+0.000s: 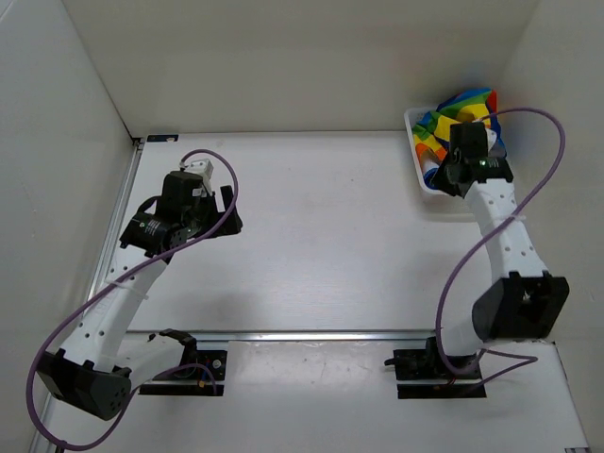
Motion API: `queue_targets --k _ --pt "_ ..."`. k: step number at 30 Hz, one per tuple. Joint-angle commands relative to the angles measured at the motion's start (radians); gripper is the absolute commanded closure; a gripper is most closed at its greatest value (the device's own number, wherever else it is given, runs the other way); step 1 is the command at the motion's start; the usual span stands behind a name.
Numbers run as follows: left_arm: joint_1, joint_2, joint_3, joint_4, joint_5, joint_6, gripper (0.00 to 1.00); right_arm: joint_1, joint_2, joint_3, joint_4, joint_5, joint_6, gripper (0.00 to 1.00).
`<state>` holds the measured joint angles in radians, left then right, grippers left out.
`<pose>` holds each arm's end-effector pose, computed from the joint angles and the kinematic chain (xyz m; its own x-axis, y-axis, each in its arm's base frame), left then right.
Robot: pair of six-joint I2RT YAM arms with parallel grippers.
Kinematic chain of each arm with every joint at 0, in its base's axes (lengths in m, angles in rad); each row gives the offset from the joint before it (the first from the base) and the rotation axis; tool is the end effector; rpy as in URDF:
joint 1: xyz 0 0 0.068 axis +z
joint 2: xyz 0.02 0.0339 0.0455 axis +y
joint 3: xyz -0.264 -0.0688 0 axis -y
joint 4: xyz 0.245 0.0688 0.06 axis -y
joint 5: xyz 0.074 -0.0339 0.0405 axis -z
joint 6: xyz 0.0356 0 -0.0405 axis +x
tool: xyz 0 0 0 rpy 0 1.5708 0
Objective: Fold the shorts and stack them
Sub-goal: Grab the shorts from the pile
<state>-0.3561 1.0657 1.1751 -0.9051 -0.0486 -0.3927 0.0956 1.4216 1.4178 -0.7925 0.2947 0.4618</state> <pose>0.1936 -0.0702 0.3527 -0.7396 -0.1327 -0.6598 0.0360 0.9711 -0.2357 0.3012 0.0185 0.3564 -0.5876 0.3720 -0.7186 0.4163 0.9005 0.1257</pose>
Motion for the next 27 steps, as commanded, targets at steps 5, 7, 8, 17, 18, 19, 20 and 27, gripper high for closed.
queue_targets --k 5,7,8,17,18,19,20,27 --pt "0.003 0.030 0.043 -0.005 -0.010 0.017 0.00 -0.120 0.345 0.369 0.012 -0.008 0.005 0.55" --pt "0.003 0.059 0.058 -0.005 -0.010 0.026 0.00 -0.149 0.443 0.438 0.012 -0.019 0.021 0.04" --pt "0.003 0.068 0.073 -0.005 -0.010 0.026 0.00 -0.158 0.503 0.499 0.012 -0.019 0.032 0.00" --pt "0.012 0.142 0.107 -0.023 -0.042 0.066 0.00 -0.229 0.888 0.909 -0.008 -0.019 0.084 0.00" --pt "0.012 0.154 0.107 -0.023 -0.051 0.066 0.00 -0.240 0.924 0.994 -0.008 -0.019 0.093 0.00" --pt "0.012 0.166 0.107 -0.023 -0.051 0.075 0.00 -0.240 0.959 1.038 -0.008 -0.019 0.094 0.00" --pt "0.012 0.166 0.107 -0.023 -0.051 0.075 0.00 -0.240 1.028 1.079 0.005 -0.031 0.094 0.00" --pt "0.012 0.232 0.107 -0.041 -0.051 0.084 0.00 -0.269 1.183 1.188 0.188 -0.163 0.172 0.07"
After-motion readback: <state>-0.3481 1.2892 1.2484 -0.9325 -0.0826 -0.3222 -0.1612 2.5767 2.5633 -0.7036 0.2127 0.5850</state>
